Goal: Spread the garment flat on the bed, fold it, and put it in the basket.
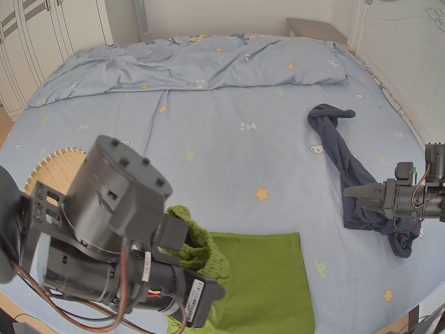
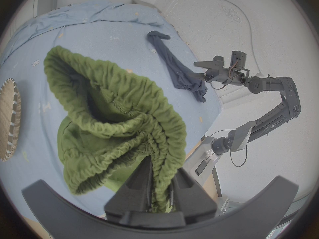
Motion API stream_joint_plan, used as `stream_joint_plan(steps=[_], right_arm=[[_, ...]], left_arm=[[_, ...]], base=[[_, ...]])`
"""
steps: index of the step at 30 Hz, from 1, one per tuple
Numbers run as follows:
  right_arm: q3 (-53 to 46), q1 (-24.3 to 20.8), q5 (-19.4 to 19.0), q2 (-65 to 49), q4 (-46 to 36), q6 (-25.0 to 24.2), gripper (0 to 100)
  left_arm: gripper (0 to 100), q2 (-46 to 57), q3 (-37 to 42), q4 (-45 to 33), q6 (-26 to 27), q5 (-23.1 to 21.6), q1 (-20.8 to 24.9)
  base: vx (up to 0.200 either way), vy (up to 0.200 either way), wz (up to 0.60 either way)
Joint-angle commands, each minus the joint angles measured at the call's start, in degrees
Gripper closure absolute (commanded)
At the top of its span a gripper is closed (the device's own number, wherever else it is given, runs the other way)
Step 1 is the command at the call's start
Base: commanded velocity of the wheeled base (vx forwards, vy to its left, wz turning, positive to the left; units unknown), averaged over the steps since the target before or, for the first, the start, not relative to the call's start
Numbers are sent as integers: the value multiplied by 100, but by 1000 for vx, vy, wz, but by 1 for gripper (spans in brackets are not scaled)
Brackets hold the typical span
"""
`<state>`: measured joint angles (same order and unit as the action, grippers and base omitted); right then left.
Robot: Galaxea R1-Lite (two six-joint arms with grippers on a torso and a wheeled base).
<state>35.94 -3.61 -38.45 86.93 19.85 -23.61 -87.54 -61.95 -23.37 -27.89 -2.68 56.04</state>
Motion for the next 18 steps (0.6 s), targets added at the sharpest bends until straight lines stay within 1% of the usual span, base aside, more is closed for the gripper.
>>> stream_joint_plan(steps=[1, 4, 9, 12, 18], right_arm=[[-8, -8, 30, 149, 19, 23, 0], [-8, -8, 30, 193, 19, 32, 0], [-34, 0, 30, 184, 37, 41, 0], [-61, 9, 22, 184, 90, 41, 0], [-69, 9, 22, 184, 125, 41, 0]], left_arm=[[100, -351, -27, 192, -23, -4, 206], [100, -518, -203, 342, -138, 5, 504], [100, -668, -282, 377, -173, 5, 786], [100, -852, -265, 421, -173, 13, 874], [100, -1213, -230, 737, -190, 13, 874]], base=[[0, 0, 0], [0, 0, 0], [0, 0, 0], [0, 0, 0], [0, 0, 0]])
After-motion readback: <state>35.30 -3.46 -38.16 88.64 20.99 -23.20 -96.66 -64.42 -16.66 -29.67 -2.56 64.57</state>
